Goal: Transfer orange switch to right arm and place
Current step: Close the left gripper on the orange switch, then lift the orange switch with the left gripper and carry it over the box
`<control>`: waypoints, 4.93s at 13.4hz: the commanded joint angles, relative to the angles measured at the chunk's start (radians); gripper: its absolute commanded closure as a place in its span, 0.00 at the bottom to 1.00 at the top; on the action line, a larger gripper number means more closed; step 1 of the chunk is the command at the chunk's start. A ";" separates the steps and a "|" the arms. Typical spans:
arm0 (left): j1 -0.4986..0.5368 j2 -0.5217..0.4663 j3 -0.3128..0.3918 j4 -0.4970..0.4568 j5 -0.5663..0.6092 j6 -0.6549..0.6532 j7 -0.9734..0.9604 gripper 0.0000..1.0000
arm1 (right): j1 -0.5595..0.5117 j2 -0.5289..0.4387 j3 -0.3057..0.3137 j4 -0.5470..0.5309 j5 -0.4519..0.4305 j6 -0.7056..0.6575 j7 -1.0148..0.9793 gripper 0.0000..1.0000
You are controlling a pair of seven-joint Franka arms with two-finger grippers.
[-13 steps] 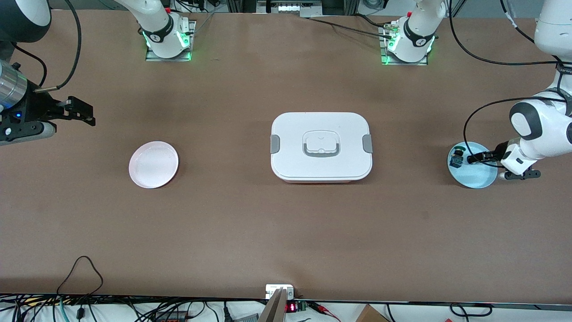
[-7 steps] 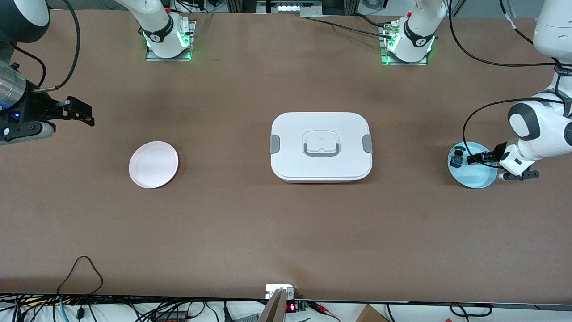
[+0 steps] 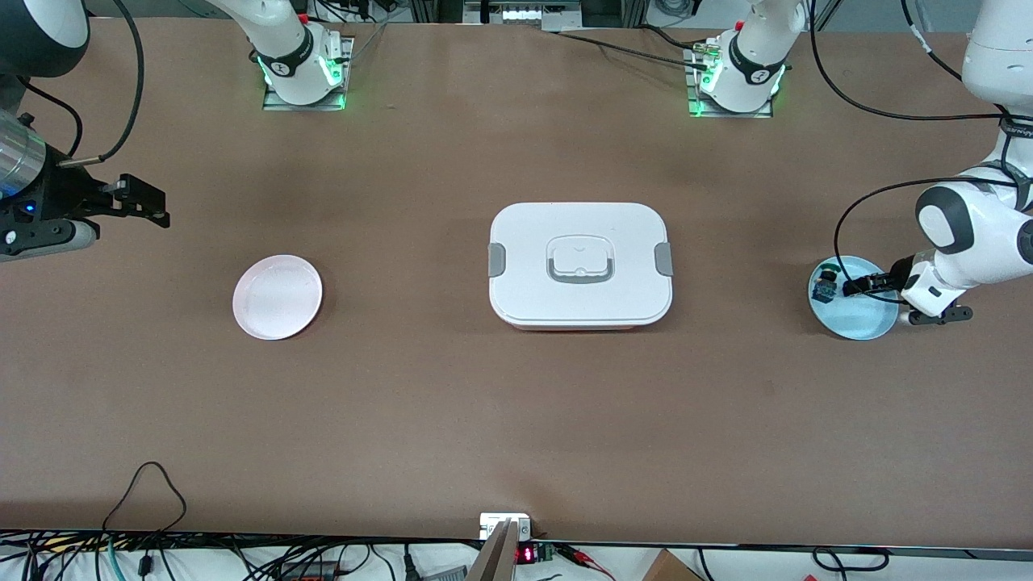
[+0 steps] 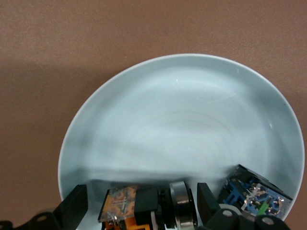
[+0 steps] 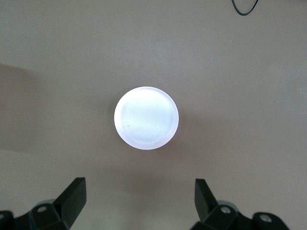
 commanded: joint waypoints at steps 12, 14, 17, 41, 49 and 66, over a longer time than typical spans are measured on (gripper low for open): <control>0.002 -0.013 -0.003 -0.023 -0.035 0.000 -0.088 0.00 | -0.005 0.009 -0.001 0.019 0.006 0.009 -0.001 0.00; 0.001 -0.015 -0.003 -0.025 -0.035 0.000 -0.093 0.00 | -0.005 0.009 -0.001 0.019 0.006 0.009 -0.001 0.00; 0.001 -0.015 -0.003 -0.025 -0.035 0.000 -0.092 0.06 | -0.005 0.009 -0.001 0.019 0.006 0.009 -0.001 0.00; -0.128 -0.228 -0.009 0.061 -0.018 -0.437 -0.104 1.00 | -0.006 0.012 -0.001 0.019 0.004 0.023 -0.001 0.00; -0.171 -0.328 -0.012 0.177 0.008 -0.671 -0.105 1.00 | -0.006 0.021 -0.001 0.021 0.004 0.034 -0.001 0.00; -0.227 -0.418 -0.018 0.326 -0.481 -0.851 0.783 1.00 | -0.017 0.042 -0.006 0.024 -0.003 -0.048 -0.163 0.00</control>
